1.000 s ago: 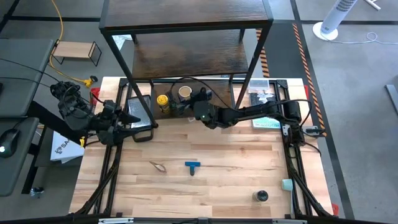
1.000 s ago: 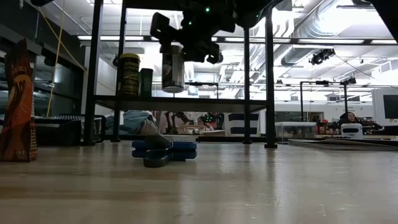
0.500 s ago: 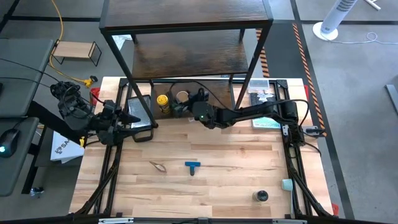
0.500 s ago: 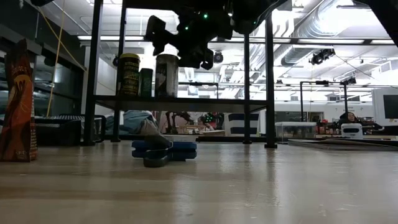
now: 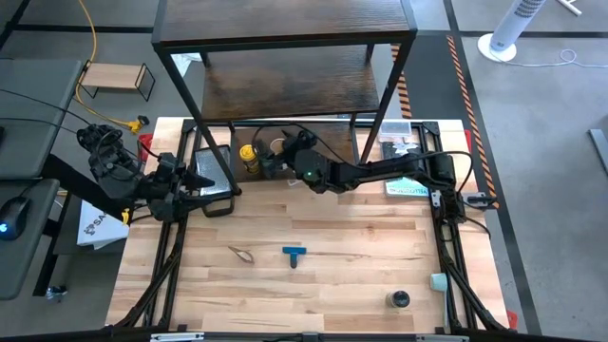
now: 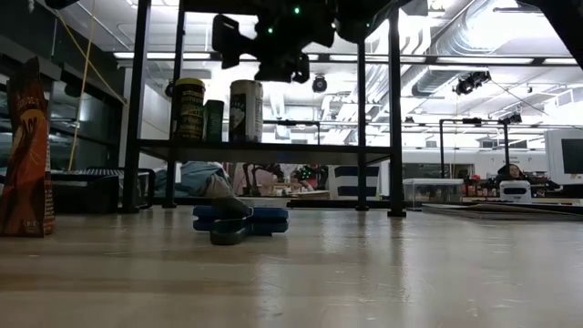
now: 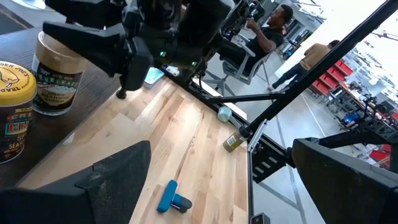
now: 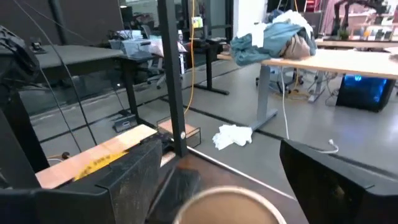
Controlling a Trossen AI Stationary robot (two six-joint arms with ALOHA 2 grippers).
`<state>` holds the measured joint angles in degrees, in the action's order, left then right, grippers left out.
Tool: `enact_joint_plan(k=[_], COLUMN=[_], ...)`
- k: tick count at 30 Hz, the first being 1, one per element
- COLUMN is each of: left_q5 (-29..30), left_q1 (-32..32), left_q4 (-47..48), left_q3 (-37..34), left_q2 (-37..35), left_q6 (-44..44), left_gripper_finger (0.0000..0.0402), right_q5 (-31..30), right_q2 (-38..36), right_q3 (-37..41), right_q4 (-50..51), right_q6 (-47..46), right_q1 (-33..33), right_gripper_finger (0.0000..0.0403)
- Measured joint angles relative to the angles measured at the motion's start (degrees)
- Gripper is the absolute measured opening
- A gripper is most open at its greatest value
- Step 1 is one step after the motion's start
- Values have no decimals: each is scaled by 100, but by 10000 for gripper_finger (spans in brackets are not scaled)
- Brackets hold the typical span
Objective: Shelf spices
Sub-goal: Put the black seasoning bottle on the shelf
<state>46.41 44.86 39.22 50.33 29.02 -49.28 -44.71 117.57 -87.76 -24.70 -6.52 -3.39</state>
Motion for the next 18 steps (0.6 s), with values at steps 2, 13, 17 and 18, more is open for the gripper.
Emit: enact_joint_plan(k=[2, 13, 17, 18], left_q5=[-2, -833, -1166, -1249], left_q1=[2, 4, 6, 6], left_q4=[-2, -24, -161, -246], left_q3=[0, 0, 0, 2], left_q2=[0, 62, 239, 312], left_q6=[42, -120, 58, 195], left_gripper_finger=[385, 385, 385, 385], right_q5=[-2, 714, 1391, 1466], right_q2=[-2, -187, -188, -196], right_q3=[-112, -1945, -3098, -3343], right_q4=[22, 3020, 5357, 5880], right_q6=[134, -900, -1846, -2093], right_q1=[-1, 596, 1118, 1259], right_gripper_finger=[322, 323, 323, 323])
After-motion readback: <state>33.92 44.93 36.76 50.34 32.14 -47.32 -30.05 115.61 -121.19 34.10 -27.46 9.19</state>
